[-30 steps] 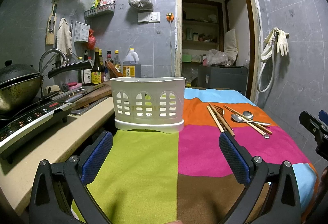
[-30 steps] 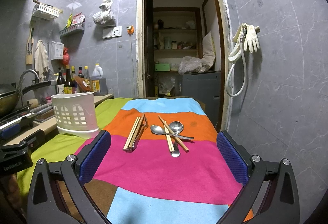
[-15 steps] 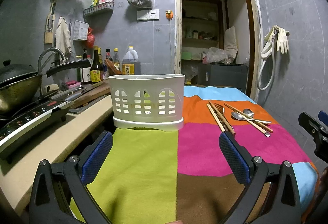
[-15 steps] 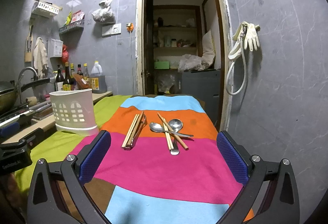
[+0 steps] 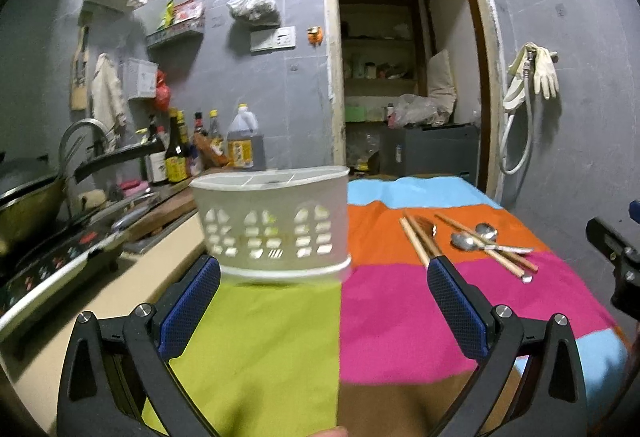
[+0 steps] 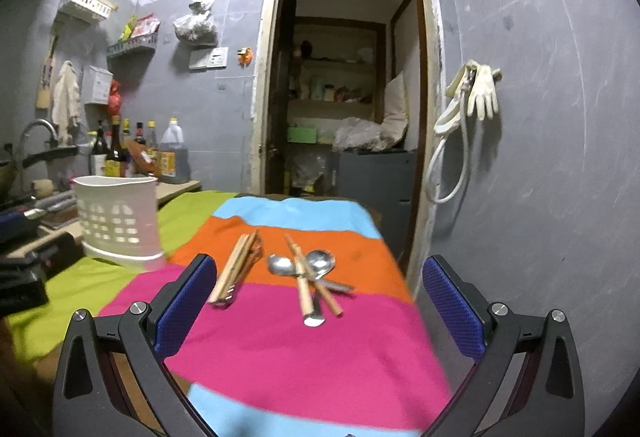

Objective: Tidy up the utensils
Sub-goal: 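Grasp a wooden chopstick with the left tool while the right tool grasps a metal spoon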

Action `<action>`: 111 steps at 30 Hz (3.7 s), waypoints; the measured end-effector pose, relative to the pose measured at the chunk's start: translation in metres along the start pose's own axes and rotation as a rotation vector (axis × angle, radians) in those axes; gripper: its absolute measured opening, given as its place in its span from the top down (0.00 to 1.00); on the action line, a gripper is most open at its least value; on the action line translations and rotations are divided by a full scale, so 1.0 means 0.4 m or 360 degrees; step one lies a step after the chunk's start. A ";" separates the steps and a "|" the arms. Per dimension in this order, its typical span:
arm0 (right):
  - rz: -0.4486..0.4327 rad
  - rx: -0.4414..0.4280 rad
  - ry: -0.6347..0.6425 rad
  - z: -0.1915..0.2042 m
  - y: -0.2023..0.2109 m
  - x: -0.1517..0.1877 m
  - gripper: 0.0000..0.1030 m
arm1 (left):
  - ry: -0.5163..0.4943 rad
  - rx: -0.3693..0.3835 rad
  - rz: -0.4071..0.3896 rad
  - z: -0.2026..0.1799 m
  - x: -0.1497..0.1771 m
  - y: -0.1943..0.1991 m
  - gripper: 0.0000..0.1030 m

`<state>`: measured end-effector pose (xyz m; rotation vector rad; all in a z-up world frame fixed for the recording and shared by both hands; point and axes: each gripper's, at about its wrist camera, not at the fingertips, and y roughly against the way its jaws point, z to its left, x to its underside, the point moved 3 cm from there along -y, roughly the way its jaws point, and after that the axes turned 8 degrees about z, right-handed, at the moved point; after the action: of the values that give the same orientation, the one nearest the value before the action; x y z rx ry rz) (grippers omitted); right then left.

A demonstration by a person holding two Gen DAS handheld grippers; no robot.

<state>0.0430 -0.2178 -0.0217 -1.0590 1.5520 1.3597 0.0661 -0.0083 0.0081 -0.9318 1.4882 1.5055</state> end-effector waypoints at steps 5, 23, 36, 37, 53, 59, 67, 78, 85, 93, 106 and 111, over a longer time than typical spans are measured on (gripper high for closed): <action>0.0045 -0.0050 0.0047 -0.043 -0.064 -0.047 0.00 | -0.0067 0.0116 0.0018 -0.032 -0.062 -0.058 0.01; 0.0339 -0.0241 0.0006 -0.133 -0.340 -0.111 0.05 | -0.0115 0.0315 0.0385 -0.143 -0.142 -0.341 0.05; 0.0765 -0.0380 0.0026 -0.122 -0.515 -0.066 0.44 | -0.0215 0.0386 0.0768 -0.195 -0.105 -0.509 0.60; 0.0793 -0.0390 0.0033 -0.120 -0.525 -0.062 0.46 | -0.0213 0.0400 0.0804 -0.196 -0.100 -0.526 0.64; 0.1072 -0.0455 0.0145 -0.093 -0.629 -0.011 0.59 | -0.0166 0.0527 0.1044 -0.198 -0.063 -0.655 0.81; 0.1089 -0.0501 0.0143 -0.075 -0.627 -0.012 0.59 | -0.0139 0.0561 0.1103 -0.199 -0.072 -0.668 0.84; 0.1086 -0.0526 0.0142 -0.065 -0.631 -0.009 0.57 | -0.0111 0.0564 0.1113 -0.201 -0.070 -0.645 0.92; 0.1082 -0.0604 0.0106 -0.061 -0.625 -0.005 0.70 | 0.0050 0.0649 0.1127 -0.183 -0.066 -0.618 0.98; 0.1086 -0.0606 0.0046 -0.071 -0.629 -0.007 0.82 | 0.0165 0.0608 0.1045 -0.146 -0.059 -0.544 0.98; 0.1067 -0.0542 0.0226 -0.028 -0.620 -0.008 0.64 | 0.0197 0.0508 0.1090 -0.115 -0.016 -0.518 0.98; 0.1102 -0.0497 0.0272 -0.013 -0.647 -0.004 0.51 | -0.0145 0.0379 0.1241 -0.153 -0.044 -0.576 0.96; 0.1118 -0.0490 0.0268 -0.011 -0.661 -0.007 0.51 | -0.0251 0.0348 0.1305 -0.166 -0.049 -0.606 0.96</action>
<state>0.2931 -0.2410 -0.1042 -0.8440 1.9899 2.0759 0.2932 -0.0798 -0.0743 -0.0352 1.9818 1.8516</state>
